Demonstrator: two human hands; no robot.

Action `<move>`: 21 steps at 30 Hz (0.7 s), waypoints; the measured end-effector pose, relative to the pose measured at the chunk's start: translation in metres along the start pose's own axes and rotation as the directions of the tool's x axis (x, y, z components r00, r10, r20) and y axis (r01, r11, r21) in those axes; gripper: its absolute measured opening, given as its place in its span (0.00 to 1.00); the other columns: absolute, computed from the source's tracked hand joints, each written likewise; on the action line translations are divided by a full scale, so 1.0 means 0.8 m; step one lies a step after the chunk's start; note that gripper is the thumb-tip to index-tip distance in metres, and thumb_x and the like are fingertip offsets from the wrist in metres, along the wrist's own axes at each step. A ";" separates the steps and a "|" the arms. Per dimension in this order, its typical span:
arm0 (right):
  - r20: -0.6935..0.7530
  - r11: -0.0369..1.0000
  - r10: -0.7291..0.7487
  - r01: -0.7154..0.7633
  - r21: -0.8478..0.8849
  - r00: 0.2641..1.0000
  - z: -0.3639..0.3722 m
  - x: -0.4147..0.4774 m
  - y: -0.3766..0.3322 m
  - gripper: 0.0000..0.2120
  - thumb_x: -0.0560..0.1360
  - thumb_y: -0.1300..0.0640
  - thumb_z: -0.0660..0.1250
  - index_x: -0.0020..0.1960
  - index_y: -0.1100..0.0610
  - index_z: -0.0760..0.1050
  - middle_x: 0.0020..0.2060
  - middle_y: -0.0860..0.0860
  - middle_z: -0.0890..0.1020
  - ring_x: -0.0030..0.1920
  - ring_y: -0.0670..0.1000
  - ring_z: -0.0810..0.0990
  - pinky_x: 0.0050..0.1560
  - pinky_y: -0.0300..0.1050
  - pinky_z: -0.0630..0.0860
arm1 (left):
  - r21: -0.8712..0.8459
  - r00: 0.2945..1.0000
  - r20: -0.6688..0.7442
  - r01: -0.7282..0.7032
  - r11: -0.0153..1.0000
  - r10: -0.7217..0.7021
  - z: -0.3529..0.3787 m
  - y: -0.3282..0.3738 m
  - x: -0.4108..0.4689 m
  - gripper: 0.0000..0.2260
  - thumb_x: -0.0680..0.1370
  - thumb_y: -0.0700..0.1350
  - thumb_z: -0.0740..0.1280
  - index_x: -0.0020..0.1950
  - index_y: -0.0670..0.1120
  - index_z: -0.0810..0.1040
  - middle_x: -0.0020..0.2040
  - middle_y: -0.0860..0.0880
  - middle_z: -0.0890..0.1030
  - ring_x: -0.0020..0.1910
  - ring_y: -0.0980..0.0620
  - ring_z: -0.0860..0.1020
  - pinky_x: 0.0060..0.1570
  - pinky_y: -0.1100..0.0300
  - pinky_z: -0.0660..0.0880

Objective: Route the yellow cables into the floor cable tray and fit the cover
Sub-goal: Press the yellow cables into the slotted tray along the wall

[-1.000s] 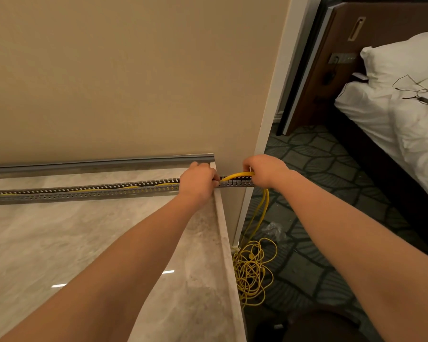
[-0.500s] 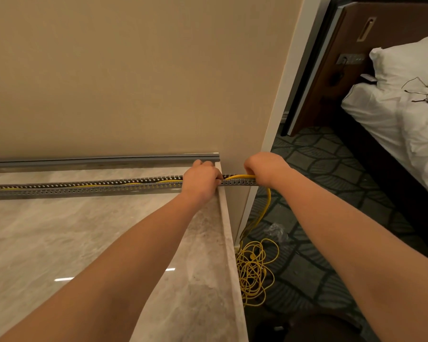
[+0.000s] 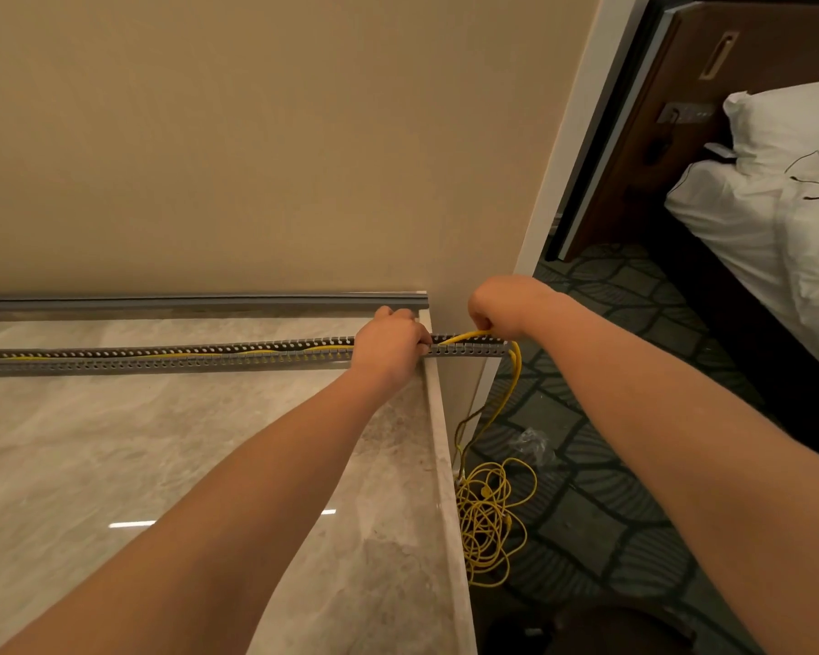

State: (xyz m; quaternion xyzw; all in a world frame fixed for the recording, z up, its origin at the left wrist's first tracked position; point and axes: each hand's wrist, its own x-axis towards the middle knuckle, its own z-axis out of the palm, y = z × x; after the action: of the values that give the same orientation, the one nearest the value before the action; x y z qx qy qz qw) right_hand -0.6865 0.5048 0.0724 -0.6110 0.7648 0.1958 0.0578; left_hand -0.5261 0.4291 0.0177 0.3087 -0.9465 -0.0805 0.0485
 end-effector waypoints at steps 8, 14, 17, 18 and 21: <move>0.014 0.994 0.021 -0.022 0.106 1.000 0.007 0.002 -0.003 0.04 0.73 0.55 0.69 0.45 0.55 0.81 0.37 0.50 0.80 0.39 0.52 0.78 0.32 0.40 0.68 | -0.033 1.000 -0.020 0.001 0.999 -0.002 0.001 -0.003 0.001 0.10 0.80 0.48 0.64 0.58 0.52 0.82 0.53 0.50 0.78 0.57 0.47 0.71 0.42 0.55 0.71; -0.070 0.990 0.081 -0.072 0.120 0.994 0.013 -0.007 -0.015 0.04 0.75 0.54 0.68 0.46 0.52 0.81 0.38 0.49 0.79 0.41 0.51 0.78 0.36 0.44 0.71 | -0.038 1.000 -0.005 -0.016 0.999 0.016 -0.002 -0.010 -0.001 0.11 0.80 0.47 0.63 0.58 0.52 0.82 0.54 0.49 0.79 0.57 0.47 0.71 0.47 0.54 0.73; -0.112 0.975 0.104 -0.079 0.207 0.988 0.004 -0.002 -0.033 0.04 0.73 0.56 0.68 0.45 0.52 0.81 0.38 0.49 0.78 0.41 0.52 0.76 0.38 0.44 0.70 | -0.018 1.000 -0.005 -0.028 0.999 0.028 -0.004 -0.010 -0.002 0.10 0.79 0.47 0.64 0.58 0.51 0.82 0.54 0.49 0.80 0.57 0.47 0.72 0.46 0.55 0.72; -0.120 0.965 0.102 -0.069 0.254 0.988 -0.001 0.002 -0.044 0.04 0.73 0.57 0.67 0.45 0.52 0.81 0.38 0.49 0.78 0.40 0.52 0.75 0.38 0.44 0.69 | -0.012 0.999 -0.004 -0.040 0.999 0.040 -0.003 -0.008 -0.002 0.10 0.79 0.48 0.65 0.58 0.51 0.82 0.54 0.49 0.80 0.57 0.47 0.72 0.46 0.55 0.72; -0.077 0.956 0.061 -0.036 0.291 0.995 -0.013 0.016 -0.074 0.05 0.73 0.59 0.65 0.42 0.57 0.80 0.31 0.51 0.74 0.38 0.56 0.75 0.37 0.45 0.70 | 0.015 0.998 0.001 -0.061 0.998 0.061 -0.002 -0.002 -0.003 0.11 0.77 0.48 0.66 0.57 0.47 0.81 0.55 0.47 0.80 0.58 0.46 0.73 0.46 0.54 0.72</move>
State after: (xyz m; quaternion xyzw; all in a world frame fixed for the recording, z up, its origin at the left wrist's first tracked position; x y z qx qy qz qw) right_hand -0.6311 0.4789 0.0645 -0.5849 0.8017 0.0572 0.1091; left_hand -0.5230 0.4286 0.0192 0.2797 -0.9561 -0.0720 0.0485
